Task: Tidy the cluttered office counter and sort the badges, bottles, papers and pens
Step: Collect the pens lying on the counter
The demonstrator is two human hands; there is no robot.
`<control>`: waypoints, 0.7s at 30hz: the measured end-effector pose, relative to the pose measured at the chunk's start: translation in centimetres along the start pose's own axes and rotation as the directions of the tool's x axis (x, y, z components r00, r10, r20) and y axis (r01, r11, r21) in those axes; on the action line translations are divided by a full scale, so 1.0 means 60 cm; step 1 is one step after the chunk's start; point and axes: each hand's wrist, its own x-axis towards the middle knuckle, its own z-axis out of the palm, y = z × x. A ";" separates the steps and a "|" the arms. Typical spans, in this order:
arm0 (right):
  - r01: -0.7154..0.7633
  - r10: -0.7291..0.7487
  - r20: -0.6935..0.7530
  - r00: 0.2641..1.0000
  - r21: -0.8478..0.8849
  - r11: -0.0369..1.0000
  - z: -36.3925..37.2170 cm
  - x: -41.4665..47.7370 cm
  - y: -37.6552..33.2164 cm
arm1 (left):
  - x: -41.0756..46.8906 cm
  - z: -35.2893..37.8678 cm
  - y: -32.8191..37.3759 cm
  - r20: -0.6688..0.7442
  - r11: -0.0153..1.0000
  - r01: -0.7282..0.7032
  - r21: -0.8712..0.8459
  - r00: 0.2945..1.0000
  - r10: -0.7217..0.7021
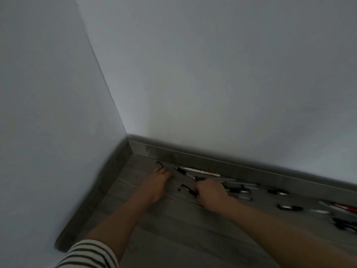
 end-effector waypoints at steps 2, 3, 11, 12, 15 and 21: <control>0.014 -0.014 0.057 0.998 0.002 1.000 -0.005 -0.014 0.010 | 0.012 0.012 -0.007 -0.038 0.995 -0.056 0.084 0.998 0.059; 0.009 -0.010 0.074 0.997 0.016 1.000 -0.008 -0.024 0.019 | 0.020 0.015 -0.008 -0.059 0.989 -0.074 0.130 0.995 0.082; -0.099 0.136 -0.212 0.968 0.176 0.979 -0.047 -0.048 0.113 | 0.031 0.009 0.021 -0.196 0.992 -0.123 -0.011 0.974 0.118; -0.129 0.169 -0.232 0.958 0.180 0.975 -0.050 -0.048 0.126 | 0.035 0.004 0.036 -0.200 0.990 -0.119 -0.072 0.974 0.102; -0.162 0.189 -0.207 0.960 0.140 0.977 -0.050 -0.044 0.148 | 0.049 0.001 0.071 -0.165 0.978 -0.127 -0.164 0.981 0.099; -0.176 0.174 -0.088 0.981 -0.024 0.984 -0.023 -0.030 0.144 | 0.071 0.014 0.083 -0.047 0.991 -0.137 -0.009 0.990 0.136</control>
